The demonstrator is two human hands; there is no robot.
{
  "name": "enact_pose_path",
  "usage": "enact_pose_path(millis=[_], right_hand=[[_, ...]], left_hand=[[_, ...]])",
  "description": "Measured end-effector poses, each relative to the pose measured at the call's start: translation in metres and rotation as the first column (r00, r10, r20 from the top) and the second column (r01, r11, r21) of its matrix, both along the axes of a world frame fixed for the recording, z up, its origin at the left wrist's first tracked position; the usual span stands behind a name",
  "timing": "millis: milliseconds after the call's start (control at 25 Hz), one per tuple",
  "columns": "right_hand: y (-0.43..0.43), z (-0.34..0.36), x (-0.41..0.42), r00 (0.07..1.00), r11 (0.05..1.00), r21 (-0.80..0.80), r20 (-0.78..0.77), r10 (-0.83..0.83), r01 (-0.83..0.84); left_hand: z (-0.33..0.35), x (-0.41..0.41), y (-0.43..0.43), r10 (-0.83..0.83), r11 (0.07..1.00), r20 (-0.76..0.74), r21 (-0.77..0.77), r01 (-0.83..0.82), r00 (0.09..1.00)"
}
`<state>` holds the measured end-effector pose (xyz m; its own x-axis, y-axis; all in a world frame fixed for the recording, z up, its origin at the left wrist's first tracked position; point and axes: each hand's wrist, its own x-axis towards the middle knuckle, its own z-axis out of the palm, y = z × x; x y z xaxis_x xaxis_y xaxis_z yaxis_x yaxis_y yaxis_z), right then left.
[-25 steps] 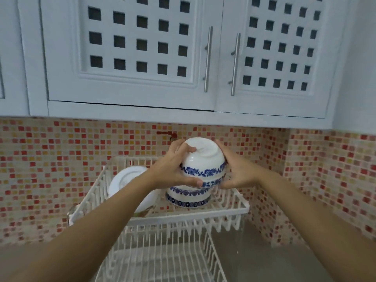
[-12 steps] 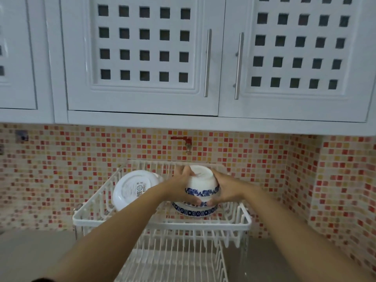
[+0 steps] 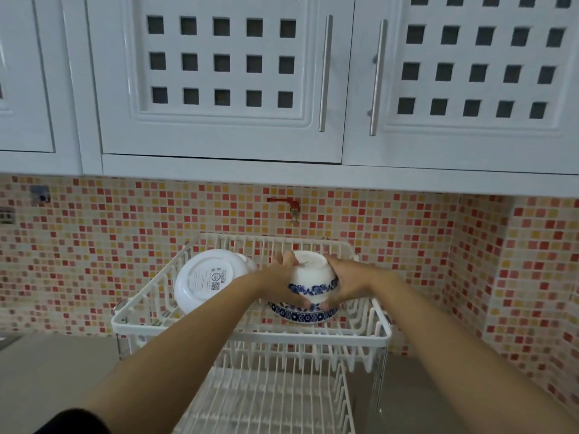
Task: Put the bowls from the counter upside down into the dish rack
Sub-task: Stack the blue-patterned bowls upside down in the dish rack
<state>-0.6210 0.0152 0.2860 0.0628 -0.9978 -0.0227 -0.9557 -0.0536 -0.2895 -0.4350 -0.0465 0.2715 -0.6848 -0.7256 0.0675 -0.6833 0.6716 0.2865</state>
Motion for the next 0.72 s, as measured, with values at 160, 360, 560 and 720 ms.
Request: enact_pose_path(millis=[160,360,560,720], right_hand=[[0.0,0.004,0.004,0.999,0.999,0.035,0.022,-0.034,0.033],[0.011,0.024,0.023,0.988,0.992,-0.084,-0.111,-0.109,0.1],[0.027,0.042,0.105,0.997,0.858,-0.514,-0.061,-0.046,0.008],[0.002,0.026,0.209,0.993,0.856,-0.517,0.095,0.067,-0.008]], left_hand=[[0.004,-0.004,0.0,0.037,0.999,0.078,-0.031,-0.034,0.996],[0.033,0.013,0.015,-0.018,0.979,-0.059,-0.203,0.006,0.998],[0.067,0.091,0.008,0.009,0.94,-0.372,-0.313,-0.135,0.928],[0.059,0.183,-0.019,0.142,0.924,-0.439,-0.264,-0.278,0.887]])
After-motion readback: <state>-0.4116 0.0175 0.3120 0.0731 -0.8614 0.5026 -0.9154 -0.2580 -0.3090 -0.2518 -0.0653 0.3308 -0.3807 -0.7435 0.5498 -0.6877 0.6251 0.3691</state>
